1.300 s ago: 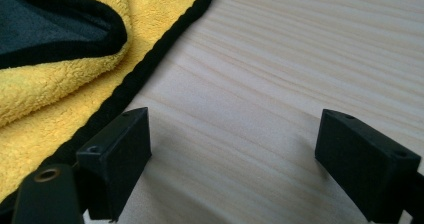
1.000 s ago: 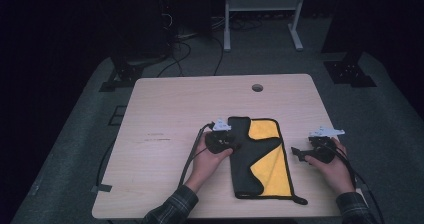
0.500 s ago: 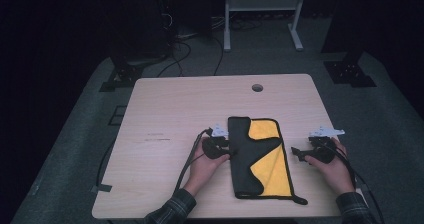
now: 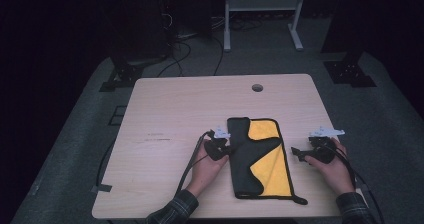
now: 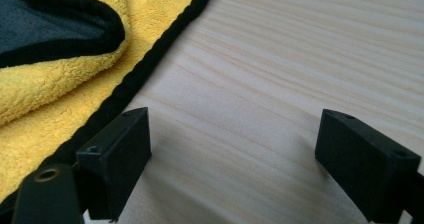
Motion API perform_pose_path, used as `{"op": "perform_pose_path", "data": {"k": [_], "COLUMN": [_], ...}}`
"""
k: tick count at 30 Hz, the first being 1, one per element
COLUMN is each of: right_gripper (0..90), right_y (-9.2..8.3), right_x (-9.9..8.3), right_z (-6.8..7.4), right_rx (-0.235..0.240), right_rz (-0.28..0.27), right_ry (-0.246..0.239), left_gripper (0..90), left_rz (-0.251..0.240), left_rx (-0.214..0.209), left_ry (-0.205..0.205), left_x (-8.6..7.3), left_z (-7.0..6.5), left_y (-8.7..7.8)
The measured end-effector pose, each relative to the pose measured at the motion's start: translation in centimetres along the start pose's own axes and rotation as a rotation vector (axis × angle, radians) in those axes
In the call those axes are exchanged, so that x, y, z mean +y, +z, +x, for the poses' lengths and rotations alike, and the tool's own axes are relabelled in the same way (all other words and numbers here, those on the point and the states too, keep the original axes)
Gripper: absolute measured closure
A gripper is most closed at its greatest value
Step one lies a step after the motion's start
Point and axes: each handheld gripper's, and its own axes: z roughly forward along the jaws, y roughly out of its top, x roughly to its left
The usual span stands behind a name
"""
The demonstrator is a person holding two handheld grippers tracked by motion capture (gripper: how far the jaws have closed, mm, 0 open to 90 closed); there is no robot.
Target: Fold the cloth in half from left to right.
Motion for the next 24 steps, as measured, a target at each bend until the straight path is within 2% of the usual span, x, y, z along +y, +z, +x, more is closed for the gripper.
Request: {"op": "perform_pose_path", "data": {"k": [3,8,13,19,24], "right_gripper": [13.7,13.7,13.7,13.7,13.7], "right_y": [0.0,0.0,0.0,0.0,0.0], "right_x": [0.0,0.0,0.0,0.0,0.0], "right_z": [0.0,0.0,0.0,0.0,0.0], "right_rx": [0.001,0.002,0.002,0.002,0.002], "right_rz": [0.0,0.0,-0.001,0.0,0.0], "right_ry": [-0.002,-0.003,-0.004,-0.003,-0.003], "left_gripper": [85.6,85.6,85.6,85.5,85.5], "left_rz": [0.005,0.021,0.029,0.034,0.035], "left_rx": [-0.022,-0.028,-0.018,0.002,0.023], "left_ry": [-0.025,-0.052,-0.059,-0.071,-0.073], "left_x": [-0.3,-1.2,-1.9,-3.1,-3.4], "left_z": [0.6,1.3,2.0,3.8,5.1], "left_y": [-0.5,-1.9,-3.2,-5.1,-5.9]}}
